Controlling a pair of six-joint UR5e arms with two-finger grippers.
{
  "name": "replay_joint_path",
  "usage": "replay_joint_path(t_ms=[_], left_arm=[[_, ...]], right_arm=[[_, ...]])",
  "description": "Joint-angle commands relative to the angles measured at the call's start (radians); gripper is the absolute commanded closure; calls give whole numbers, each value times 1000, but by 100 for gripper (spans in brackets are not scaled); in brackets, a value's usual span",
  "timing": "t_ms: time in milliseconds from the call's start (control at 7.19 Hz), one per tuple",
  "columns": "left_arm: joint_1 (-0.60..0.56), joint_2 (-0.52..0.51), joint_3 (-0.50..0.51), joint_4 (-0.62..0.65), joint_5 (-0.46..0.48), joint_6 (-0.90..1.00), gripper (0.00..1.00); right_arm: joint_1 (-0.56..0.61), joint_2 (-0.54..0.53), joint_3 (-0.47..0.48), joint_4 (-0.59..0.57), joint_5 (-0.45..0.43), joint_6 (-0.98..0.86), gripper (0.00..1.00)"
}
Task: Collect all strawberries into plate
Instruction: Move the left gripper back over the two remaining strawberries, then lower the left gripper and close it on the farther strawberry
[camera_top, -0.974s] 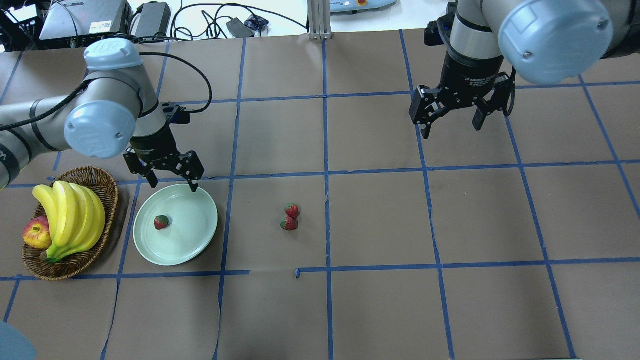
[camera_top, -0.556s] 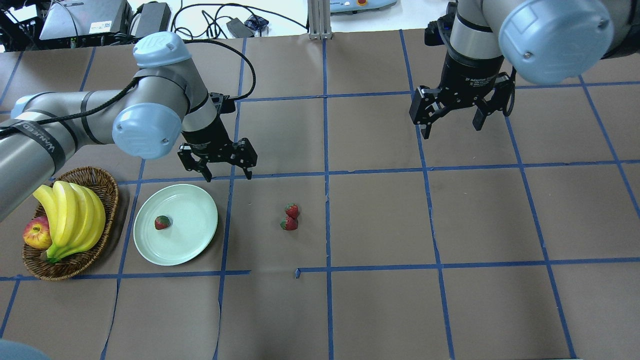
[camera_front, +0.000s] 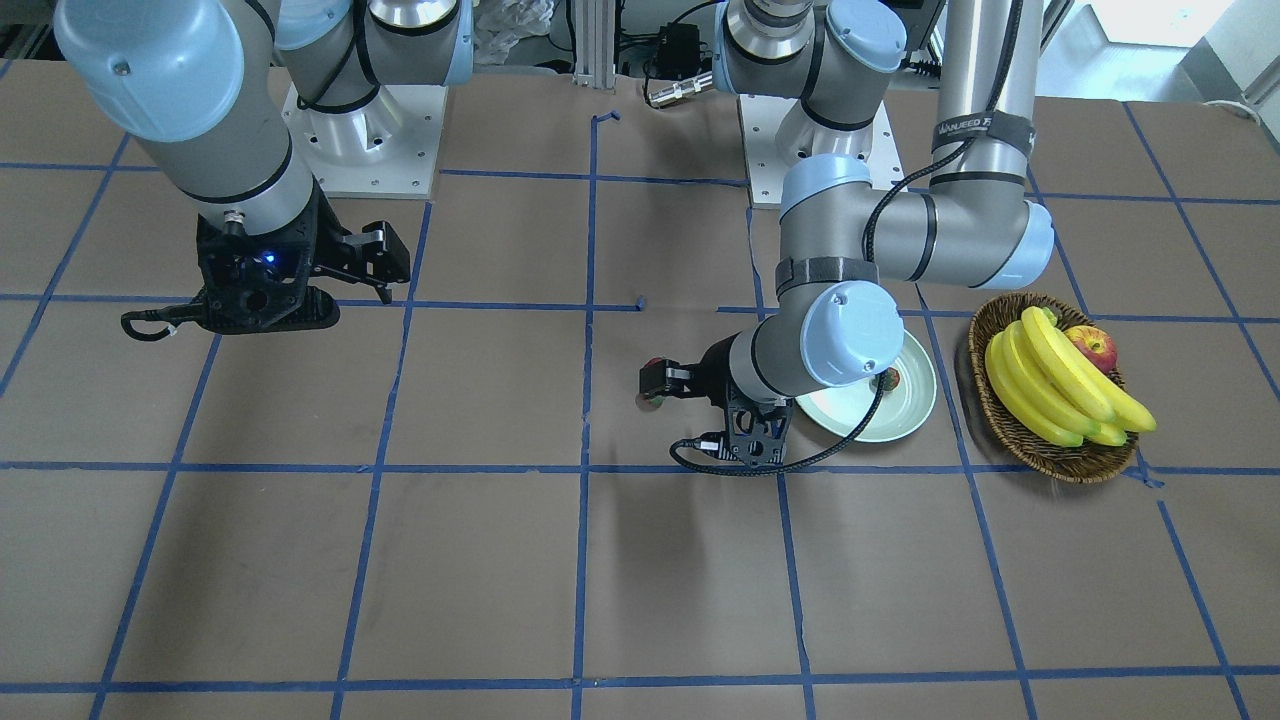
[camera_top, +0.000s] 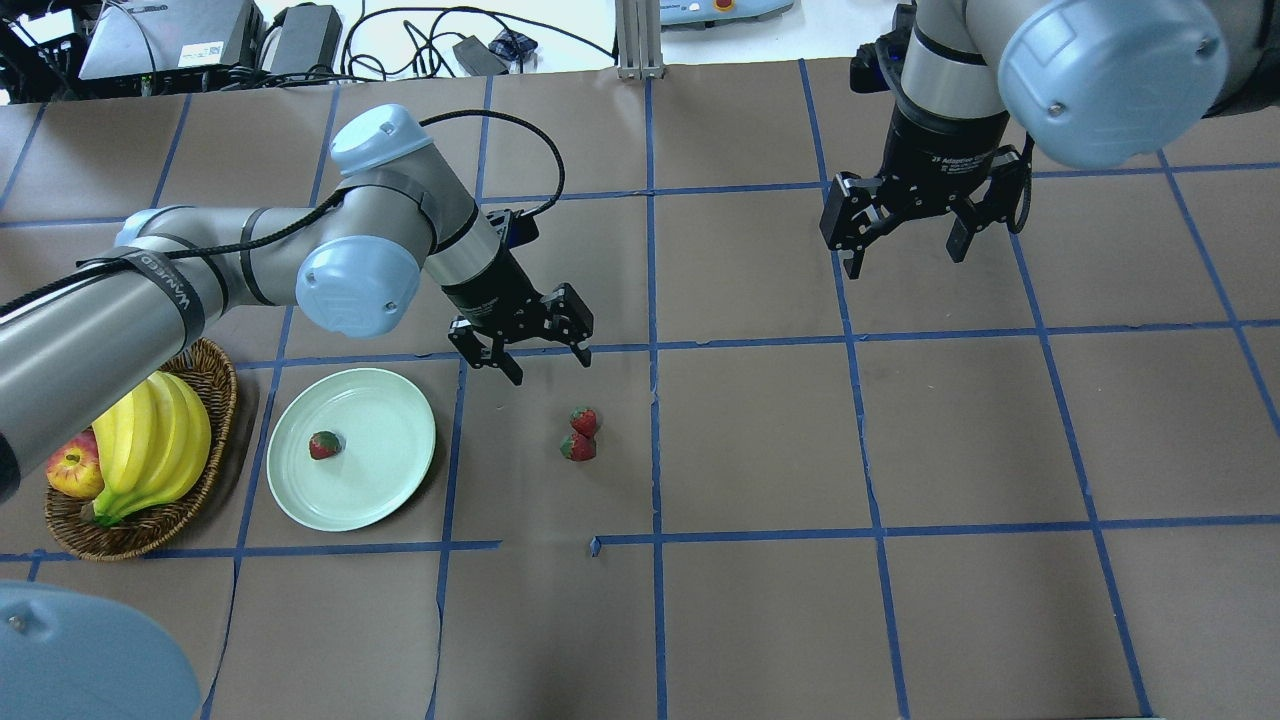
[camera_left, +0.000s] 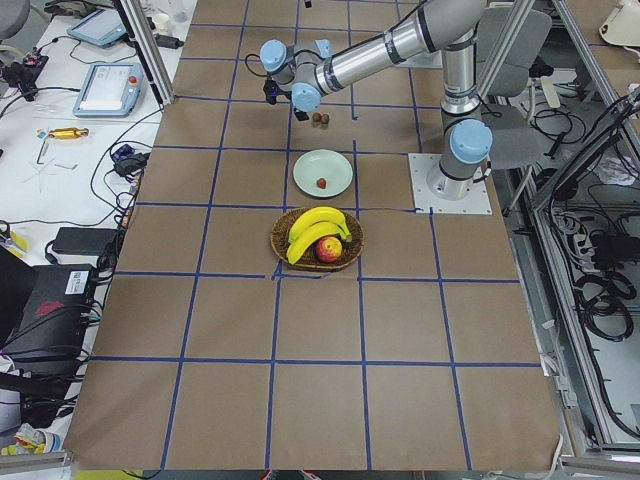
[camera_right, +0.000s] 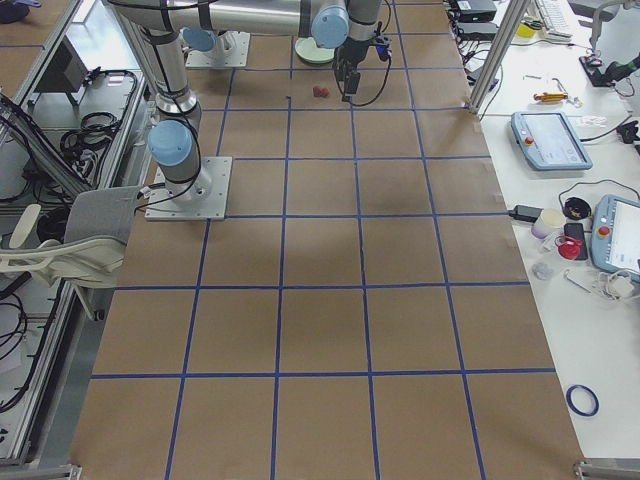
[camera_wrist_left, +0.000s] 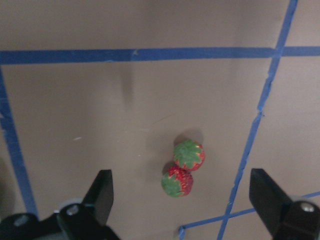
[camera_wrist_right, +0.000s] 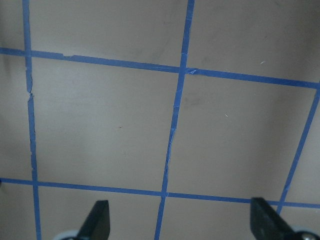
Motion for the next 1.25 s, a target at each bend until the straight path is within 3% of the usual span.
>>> replay_joint_path(t_ms=[0,278,417,556,695,834,1113], left_arm=[[-17,-54,-12,48,-15,-26,10],[-25,-90,-12,56,-13,-29,11],[-46,-101,-12,68,-7,-31,18],[-51,-104,-12,70,-4,-31,36],[-53,-102,-12,68,28,-28,74],[-53,-99,-11,68,71,-22,100],[-53,-81,-9,56,112,-19,100]], right_arm=[[0,1,1,0,3,-1,0],[0,1,3,-5,4,-1,0],[0,1,3,-5,4,-2,0],[0,1,3,-6,4,-11,0],[0,1,3,-8,3,-13,0],[0,1,3,-8,3,-13,0],[0,2,3,-8,3,-13,0]])
